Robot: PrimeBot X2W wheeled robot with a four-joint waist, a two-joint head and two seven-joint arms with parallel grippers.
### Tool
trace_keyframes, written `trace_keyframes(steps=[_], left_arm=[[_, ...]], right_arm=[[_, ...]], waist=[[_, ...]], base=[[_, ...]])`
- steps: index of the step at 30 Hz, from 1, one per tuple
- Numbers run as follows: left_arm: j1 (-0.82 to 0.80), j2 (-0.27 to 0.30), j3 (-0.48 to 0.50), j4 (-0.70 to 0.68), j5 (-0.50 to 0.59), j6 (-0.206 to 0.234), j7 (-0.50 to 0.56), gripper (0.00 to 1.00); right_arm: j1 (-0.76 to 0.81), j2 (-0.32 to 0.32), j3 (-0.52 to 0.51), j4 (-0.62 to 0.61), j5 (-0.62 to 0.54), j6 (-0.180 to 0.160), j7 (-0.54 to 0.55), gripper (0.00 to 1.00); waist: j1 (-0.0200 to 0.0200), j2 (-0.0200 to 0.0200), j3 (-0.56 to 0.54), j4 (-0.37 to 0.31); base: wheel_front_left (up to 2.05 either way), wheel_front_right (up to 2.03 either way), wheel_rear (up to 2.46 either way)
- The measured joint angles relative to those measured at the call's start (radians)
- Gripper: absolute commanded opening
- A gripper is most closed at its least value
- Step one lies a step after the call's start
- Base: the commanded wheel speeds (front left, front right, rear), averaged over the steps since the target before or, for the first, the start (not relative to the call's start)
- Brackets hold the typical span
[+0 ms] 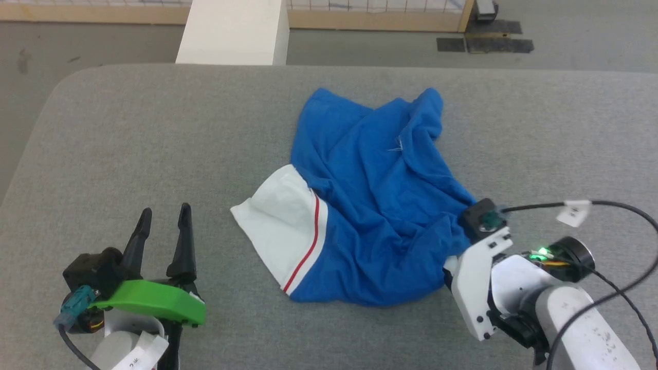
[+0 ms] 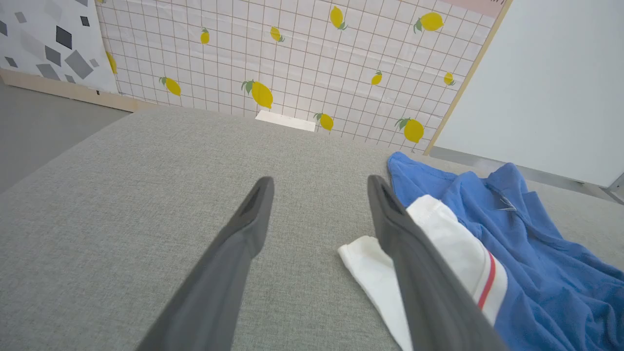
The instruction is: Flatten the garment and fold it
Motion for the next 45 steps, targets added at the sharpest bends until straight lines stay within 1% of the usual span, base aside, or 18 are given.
trace_keyframes(steps=[7, 10, 11, 13, 19, 23, 28, 32, 35, 37, 41, 42, 43, 45], left_arm=[[-0.018, -0.015, -0.007, 0.016, -0.006, -0.010, -0.001, 1.00], [-0.025, -0.021, -0.009, 0.026, -0.006, -0.017, -0.001, 1.00], [-0.027, -0.023, -0.010, 0.030, -0.006, -0.018, -0.001, 1.00], [-0.027, -0.025, -0.010, 0.036, -0.006, -0.018, -0.001, 1.00], [-0.027, -0.026, -0.010, 0.048, -0.009, -0.026, -0.001, 1.00], [-0.027, -0.026, -0.012, 0.049, -0.013, -0.026, -0.001, 1.00], [-0.025, -0.021, -0.014, 0.044, -0.014, -0.026, 0.000, 1.00], [-0.025, -0.020, -0.019, 0.039, -0.015, -0.026, 0.007, 1.00], [-0.025, -0.020, -0.024, 0.035, -0.016, -0.026, 0.010, 1.00], [-0.025, -0.019, -0.025, 0.034, -0.018, -0.026, 0.011, 1.00], [-0.025, -0.019, -0.026, 0.034, -0.023, -0.026, 0.011, 1.00], [-0.025, -0.019, -0.026, 0.034, -0.024, -0.026, 0.011, 1.00], [-0.025, -0.019, -0.026, 0.034, -0.024, -0.026, 0.011, 1.00], [-0.025, -0.016, -0.026, 0.034, -0.024, -0.026, 0.011, 1.00]], right_arm=[[-0.084, -0.038, 0.123, 0.093, -0.010, 0.000, 0.043, 1.00], [-0.102, -0.047, 0.148, 0.116, 0.004, 0.000, 0.048, 1.00], [-0.108, -0.049, 0.150, 0.120, 0.012, 0.000, 0.053, 0.37], [-0.114, -0.054, 0.149, 0.124, 0.024, 0.000, 0.049, 0.00], [-0.114, -0.065, 0.119, 0.132, 0.070, 0.000, 0.031, 0.00], [-0.090, -0.081, 0.034, 0.093, 0.089, 0.000, 0.015, 0.00], [-0.052, -0.113, -0.156, 0.036, 0.075, 0.000, 0.019, 0.00], [-0.005, -0.130, -0.330, 0.039, 0.029, 0.000, 0.056, 0.00], [0.028, -0.115, -0.448, 0.065, -0.004, 0.000, 0.083, 0.00], [0.045, -0.088, -0.501, 0.082, -0.021, 0.000, 0.099, 0.00], [0.074, -0.027, -0.546, 0.112, -0.041, 0.000, 0.102, 0.00], [0.076, -0.017, -0.548, 0.112, -0.043, 0.000, 0.090, 0.49], [0.075, -0.010, -0.550, 0.112, -0.042, 0.000, 0.078, 1.00], [0.075, 0.008, -0.555, 0.107, -0.038, 0.000, 0.036, 1.00]], waist=[[0.0000, 0.0000, 0.045, 0.040], [0.0000, 0.0000, 0.056, 0.051], [0.0000, 0.0000, 0.059, 0.055], [0.0000, 0.0000, 0.061, 0.059], [0.0000, -0.0001, 0.043, 0.049], [0.0000, 0.0000, 0.026, 0.036], [0.0000, 0.0000, 0.008, 0.014], [0.0000, 0.0000, 0.001, 0.001], [0.0000, 0.0000, 0.005, 0.000], [0.0000, 0.0000, 0.010, 0.001], [0.0000, 0.0000, 0.017, 0.001], [0.0000, 0.0000, 0.017, 0.001], [0.0000, 0.0000, 0.017, 0.000], [0.0000, 0.0000, 0.015, -0.002]], base=[[0.00, 0.00, 0.00], [0.00, 0.00, 0.00], [0.00, 0.00, 0.00], [0.00, 0.00, 0.00], [0.00, 0.00, 0.00], [0.00, 0.00, 0.00], [0.00, 0.00, 0.00], [0.00, 0.00, 0.00], [0.00, 0.00, 0.00], [0.00, 0.00, 0.00], [0.00, 0.00, 0.00], [0.00, 0.00, 0.00], [0.00, 0.00, 0.00], [0.00, 0.00, 0.00]])
